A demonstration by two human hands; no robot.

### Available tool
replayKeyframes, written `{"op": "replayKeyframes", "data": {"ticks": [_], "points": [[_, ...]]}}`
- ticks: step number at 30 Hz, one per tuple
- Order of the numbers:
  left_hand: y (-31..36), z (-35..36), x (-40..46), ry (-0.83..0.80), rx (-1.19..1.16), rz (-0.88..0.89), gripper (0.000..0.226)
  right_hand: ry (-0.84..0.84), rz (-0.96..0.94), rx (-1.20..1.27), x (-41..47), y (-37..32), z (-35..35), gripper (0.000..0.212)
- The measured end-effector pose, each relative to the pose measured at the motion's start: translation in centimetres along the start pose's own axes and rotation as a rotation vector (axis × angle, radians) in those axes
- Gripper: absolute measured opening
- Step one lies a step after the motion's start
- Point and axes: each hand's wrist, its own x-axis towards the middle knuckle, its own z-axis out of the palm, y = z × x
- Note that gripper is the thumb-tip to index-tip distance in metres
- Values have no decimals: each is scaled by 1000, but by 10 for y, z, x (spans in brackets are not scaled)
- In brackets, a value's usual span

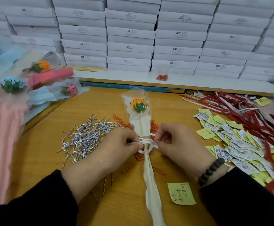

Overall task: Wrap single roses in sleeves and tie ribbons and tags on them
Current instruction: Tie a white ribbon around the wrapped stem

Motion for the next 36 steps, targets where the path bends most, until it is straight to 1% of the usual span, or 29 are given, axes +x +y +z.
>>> {"op": "replayKeyframes", "data": {"ticks": [2, 3, 6, 9, 10, 11, 12, 13, 16, 17, 18, 19, 20, 23, 24, 25, 26, 27, 28, 31, 32, 34, 36], "points": [[0, -1, 0, 1, -6, 3, 13, -49, 75, 95, 1, -1, -5, 19], [0, -1, -1, 3, -11, 2, 14, -70, 116, 183, 0, -2, -7, 21], [0, -2, -1, 15, -2, -12, 16, -123, 263, 582, 0, -2, -11, 20], [0, -1, 0, 15, 5, -10, 14, -123, 371, 942, -1, -1, -10, 24], [0, -1, 0, 17, 4, -6, 14, -123, 386, 1006, -1, -1, -11, 25], [0, -1, 0, 18, 4, -3, 13, -124, 383, 1010, -1, -1, -12, 25], [0, -1, 0, 17, 4, -4, 12, -125, 363, 936, -1, -1, -13, 24], [0, -1, 0, 16, 4, -6, 12, -123, 319, 770, 0, 0, -14, 24], [0, -1, -1, 16, 2, -11, 11, -52, 75, 69, 1, 2, -15, 26], [1, -1, -1, 16, 10, -14, 11, -47, 17, -104, 1, 1, -14, 27], [0, 0, -1, 15, 20, -18, 11, -47, -15, -200, 1, 0, -13, 27], [0, 0, -1, 13, 23, -21, 10, -60, -18, -225, 0, -1, -13, 27], [0, 0, -1, 10, 14, -23, 10, -88, 15, -163, 1, -2, -12, 27], [1, 0, -1, 0, -12, -10, 11, -210, 217, 290, -1, -8, -13, 28], [1, -1, -2, -1, -3, -4, 12, -239, 259, 415, -1, -8, -14, 28], [1, -1, -2, 1, 9, -1, 12, -260, 277, 480, -1, -7, -15, 28], [1, -1, -2, 4, 19, 1, 12, -276, 279, 487, -2, -7, -17, 26], [1, -1, -1, 8, 26, 1, 11, -279, 269, 429, -2, -7, -18, 25], [0, -1, -1, 12, 27, 0, 11, -269, 241, 303, -1, -6, -18, 25], [1, -1, -1, 10, 37, 6, 12, -222, 90, -190, 0, -5, -23, 29], [2, 0, -1, 4, 53, 14, 10, -215, 57, -268, -1, -6, -26, 29], [2, 1, -2, 4, 79, 18, 8, -193, 36, -276, 0, -4, -29, 28], [1, 0, -1, 18, 71, 0, 9, -155, 64, -171, 2, 0, -31, 30]]}}
